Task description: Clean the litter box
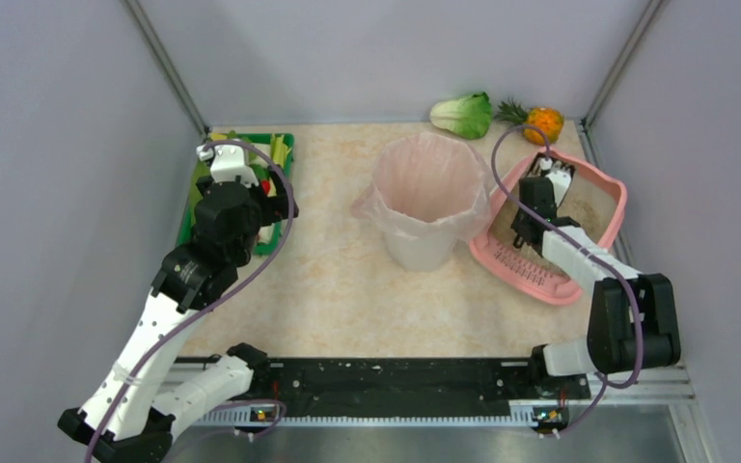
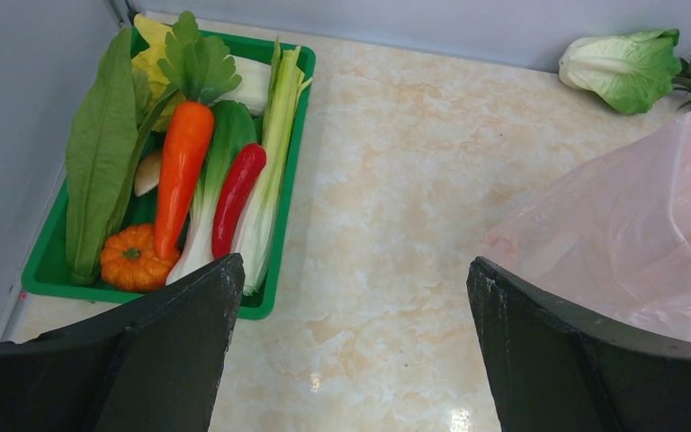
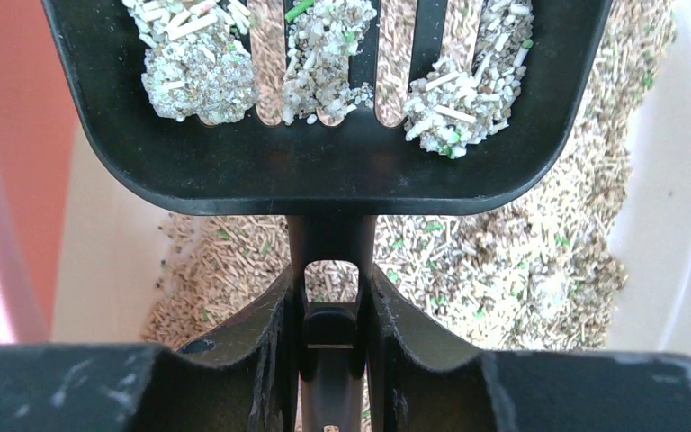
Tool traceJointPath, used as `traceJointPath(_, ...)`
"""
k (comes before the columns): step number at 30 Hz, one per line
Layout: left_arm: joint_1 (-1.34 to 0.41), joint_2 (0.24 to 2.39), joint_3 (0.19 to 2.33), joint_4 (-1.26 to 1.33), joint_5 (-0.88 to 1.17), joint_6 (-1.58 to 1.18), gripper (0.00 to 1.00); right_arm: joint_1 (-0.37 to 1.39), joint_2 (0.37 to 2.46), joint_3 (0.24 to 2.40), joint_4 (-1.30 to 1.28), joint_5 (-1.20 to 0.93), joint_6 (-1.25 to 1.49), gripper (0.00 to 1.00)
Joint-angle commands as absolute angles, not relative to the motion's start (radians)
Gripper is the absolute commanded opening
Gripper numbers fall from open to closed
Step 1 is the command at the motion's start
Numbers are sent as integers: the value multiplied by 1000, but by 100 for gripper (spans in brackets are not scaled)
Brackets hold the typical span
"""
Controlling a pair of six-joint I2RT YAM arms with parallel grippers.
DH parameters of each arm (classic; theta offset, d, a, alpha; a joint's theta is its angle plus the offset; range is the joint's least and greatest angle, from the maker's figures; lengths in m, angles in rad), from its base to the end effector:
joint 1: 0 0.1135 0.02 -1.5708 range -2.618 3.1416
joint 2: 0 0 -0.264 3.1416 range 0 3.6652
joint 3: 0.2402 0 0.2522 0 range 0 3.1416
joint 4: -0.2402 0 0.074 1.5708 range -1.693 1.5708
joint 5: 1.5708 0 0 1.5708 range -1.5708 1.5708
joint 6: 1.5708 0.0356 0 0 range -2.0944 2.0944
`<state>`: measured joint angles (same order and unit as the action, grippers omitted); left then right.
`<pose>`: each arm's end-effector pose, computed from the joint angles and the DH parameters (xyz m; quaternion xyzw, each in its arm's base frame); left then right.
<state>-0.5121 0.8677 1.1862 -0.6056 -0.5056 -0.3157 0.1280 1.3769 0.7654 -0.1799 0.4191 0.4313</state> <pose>0.1514 -0.0653 0.4188 -0.0730 0.7865 -0.0497 0.6113 0.2786 0.0212 0.2053 0.2148 0.8825 -0.0824 0.4103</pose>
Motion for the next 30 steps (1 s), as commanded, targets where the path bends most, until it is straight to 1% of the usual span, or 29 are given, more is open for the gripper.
traceJointPath(1,-509,851,1188,-585,-509,-318,99,129,1407,869,-217,424,380,0)
traceJointPath(12,-509,865,1195,-590,-507,-293,99,44,1448,1026,-521,278,315,0)
traceJointPath(15,-509,872,1192,-583,-501,-290,99,38,1436,1027,-541,278,313,0)
traceJointPath(19,-509,883,1190,-571,-493,-286,99,39,1436,1010,-506,265,354,0)
traceJointPath(23,-509,885,1198,-568,-488,-279,99,38,1447,1056,-544,244,375,0)
traceJointPath(30,-509,878,1185,-556,-489,-272,99,25,1456,1169,-779,195,359,0)
